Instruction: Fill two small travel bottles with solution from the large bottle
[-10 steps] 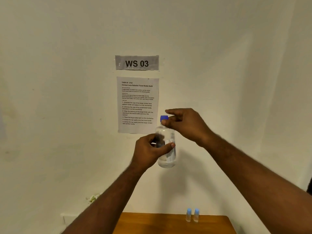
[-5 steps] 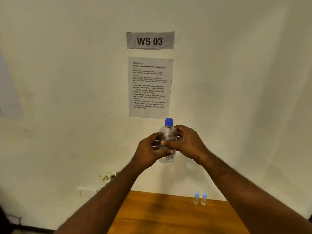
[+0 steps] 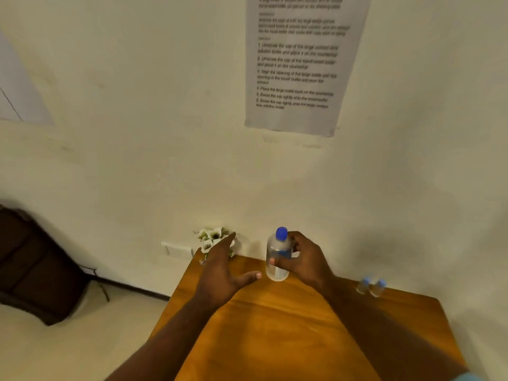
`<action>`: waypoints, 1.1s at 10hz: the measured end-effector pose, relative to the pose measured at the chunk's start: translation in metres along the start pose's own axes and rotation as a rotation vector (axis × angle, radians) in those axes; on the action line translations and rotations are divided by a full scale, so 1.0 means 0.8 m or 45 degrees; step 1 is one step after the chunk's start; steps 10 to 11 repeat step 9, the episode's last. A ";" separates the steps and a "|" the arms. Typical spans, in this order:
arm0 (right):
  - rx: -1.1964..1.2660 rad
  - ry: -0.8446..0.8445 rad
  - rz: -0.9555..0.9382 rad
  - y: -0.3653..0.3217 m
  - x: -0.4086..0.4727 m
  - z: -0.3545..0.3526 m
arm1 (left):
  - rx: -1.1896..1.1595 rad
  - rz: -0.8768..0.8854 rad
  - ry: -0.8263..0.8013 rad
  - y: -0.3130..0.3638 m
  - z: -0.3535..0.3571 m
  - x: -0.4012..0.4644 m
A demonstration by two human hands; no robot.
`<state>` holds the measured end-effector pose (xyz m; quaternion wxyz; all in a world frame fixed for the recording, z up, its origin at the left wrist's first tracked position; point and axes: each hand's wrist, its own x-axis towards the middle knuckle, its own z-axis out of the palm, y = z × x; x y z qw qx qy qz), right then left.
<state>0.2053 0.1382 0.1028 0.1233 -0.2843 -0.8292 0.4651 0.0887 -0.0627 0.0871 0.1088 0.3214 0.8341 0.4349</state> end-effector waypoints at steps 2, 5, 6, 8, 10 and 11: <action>-0.033 -0.036 0.083 0.067 0.069 0.099 | 0.164 -0.057 0.025 -0.097 0.018 0.025; -0.066 0.035 0.135 0.117 0.144 0.195 | 0.315 -0.103 -0.039 -0.186 0.027 0.053; -0.068 0.048 0.137 0.123 0.152 0.213 | 0.327 -0.098 -0.061 -0.197 0.024 0.063; -0.060 0.087 0.098 0.120 0.160 0.233 | 0.335 -0.068 -0.059 -0.211 0.020 0.072; -0.041 0.114 0.070 0.121 0.158 0.238 | 0.342 -0.046 -0.057 -0.210 0.019 0.073; -0.041 0.114 0.070 0.121 0.158 0.238 | 0.342 -0.046 -0.057 -0.210 0.019 0.073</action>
